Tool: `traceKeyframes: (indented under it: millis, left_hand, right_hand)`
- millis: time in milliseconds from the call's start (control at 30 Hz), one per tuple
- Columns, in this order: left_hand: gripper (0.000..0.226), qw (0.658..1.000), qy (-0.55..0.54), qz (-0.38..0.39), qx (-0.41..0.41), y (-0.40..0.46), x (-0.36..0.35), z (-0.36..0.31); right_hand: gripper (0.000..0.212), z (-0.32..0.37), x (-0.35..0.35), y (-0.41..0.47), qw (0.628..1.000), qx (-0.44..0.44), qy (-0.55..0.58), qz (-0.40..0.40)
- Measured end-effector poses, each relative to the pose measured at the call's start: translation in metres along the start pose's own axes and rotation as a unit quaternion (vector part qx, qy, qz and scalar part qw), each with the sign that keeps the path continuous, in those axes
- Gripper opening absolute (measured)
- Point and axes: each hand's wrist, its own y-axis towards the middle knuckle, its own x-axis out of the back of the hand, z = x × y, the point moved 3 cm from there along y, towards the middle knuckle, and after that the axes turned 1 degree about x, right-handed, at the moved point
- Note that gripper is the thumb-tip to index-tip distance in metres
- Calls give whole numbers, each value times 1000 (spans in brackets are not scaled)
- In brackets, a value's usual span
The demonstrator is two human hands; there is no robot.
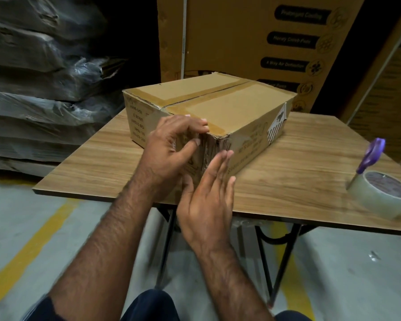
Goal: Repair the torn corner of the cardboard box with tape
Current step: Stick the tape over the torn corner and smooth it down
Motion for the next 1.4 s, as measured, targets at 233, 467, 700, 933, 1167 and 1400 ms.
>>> traceKeyframes:
  millis: [233,467,700,933,1167,1400]
  left_hand:
    - [40,1000,-11,6,6,-3,1,1]
    - [48,999,-24,20,18,-4,3,-2]
    - [51,999,-17,23,32,-6,1,-6]
    - [57,994,71,79,-17,-3,-2,-12]
    - [61,994,84,55,-41,-3,-10,-28]
    - [54,993,103,41,-48,-4,-25,-34]
  right_hand:
    - [84,-7,9,-37,992,-42,-48,105]
    - [85,-11,51,11,908,275,-314,29]
    - [97,-54,53,8,820,374,-416,120]
    - [67,-51,68,-17,904,319,-280,50]
    - [53,-10,87,46,980,136,-55,-132]
    - [40,-25,89,61,986,98,-31,-134]
